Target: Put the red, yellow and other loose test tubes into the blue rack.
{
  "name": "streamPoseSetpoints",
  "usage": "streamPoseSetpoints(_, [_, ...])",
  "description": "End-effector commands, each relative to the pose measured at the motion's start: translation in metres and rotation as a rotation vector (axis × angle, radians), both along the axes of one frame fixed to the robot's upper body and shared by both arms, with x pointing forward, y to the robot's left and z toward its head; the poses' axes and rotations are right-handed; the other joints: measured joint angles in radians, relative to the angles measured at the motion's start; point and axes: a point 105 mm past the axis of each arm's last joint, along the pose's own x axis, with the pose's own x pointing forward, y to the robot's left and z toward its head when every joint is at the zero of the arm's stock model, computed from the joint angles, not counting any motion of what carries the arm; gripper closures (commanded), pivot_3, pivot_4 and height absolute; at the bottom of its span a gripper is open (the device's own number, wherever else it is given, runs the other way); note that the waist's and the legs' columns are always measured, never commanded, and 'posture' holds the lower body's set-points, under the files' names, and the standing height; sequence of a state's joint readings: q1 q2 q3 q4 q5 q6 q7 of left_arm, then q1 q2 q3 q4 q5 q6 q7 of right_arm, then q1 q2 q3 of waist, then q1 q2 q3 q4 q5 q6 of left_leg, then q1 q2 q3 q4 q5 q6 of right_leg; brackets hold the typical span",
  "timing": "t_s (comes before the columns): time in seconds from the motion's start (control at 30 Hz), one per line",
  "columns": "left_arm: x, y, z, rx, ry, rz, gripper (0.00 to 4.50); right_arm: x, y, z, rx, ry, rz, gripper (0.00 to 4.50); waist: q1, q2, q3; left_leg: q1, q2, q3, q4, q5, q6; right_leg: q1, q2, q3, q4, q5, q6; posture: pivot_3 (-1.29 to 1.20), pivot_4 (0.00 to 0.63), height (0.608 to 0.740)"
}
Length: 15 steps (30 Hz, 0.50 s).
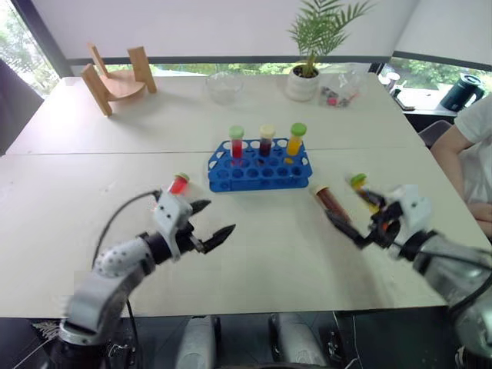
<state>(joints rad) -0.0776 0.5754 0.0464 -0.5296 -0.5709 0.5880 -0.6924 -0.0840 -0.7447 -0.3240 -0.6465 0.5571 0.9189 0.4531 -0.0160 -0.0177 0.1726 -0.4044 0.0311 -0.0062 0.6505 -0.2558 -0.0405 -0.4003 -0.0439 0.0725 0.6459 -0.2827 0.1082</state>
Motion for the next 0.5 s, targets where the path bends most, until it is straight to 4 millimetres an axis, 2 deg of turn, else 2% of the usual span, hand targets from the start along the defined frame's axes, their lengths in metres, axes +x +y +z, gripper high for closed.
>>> streamPoseSetpoints(0.03, [-0.01,0.001,0.022,0.031,-0.017,-0.162,0.03,0.011,-0.014,0.018,-0.013,0.103,-0.042,0.0,-0.001,0.0,0.0,0.0,0.0,0.0,0.0,0.0,0.0,0.0,0.0,0.0,0.0,0.0,0.0,0.0,0.15,0.74])
streamPoseSetpoints(0.3, [-0.019,0.013,0.069,0.145,-0.056,-0.44,0.03,0.045,-0.055,0.033,-0.113,0.451,-0.196,0.0,-0.002,0.0,0.003,-0.005,0.0,0.001,-0.003,-0.001,0.002,-0.008,0.0,0.0,0.0,0.0,0.0,0.0,0.15,0.74])
streamPoseSetpoints(0.4, [-0.017,0.016,0.084,0.171,-0.08,-0.487,0.03,0.054,-0.059,0.026,-0.17,0.535,-0.189,0.0,-0.004,0.0,0.003,-0.006,0.0,0.003,-0.003,-0.002,0.003,-0.008,0.0,0.0,-0.001,0.0,0.0,0.0,0.15,0.74])
streamPoseSetpoints(0.5, [-0.014,0.015,0.088,0.182,-0.094,-0.499,0.03,0.063,-0.064,0.016,-0.216,0.582,-0.172,0.0,-0.005,0.0,0.004,-0.006,0.0,0.004,-0.003,-0.002,0.003,-0.008,0.0,0.0,-0.001,0.0,0.001,0.0,0.15,0.74])
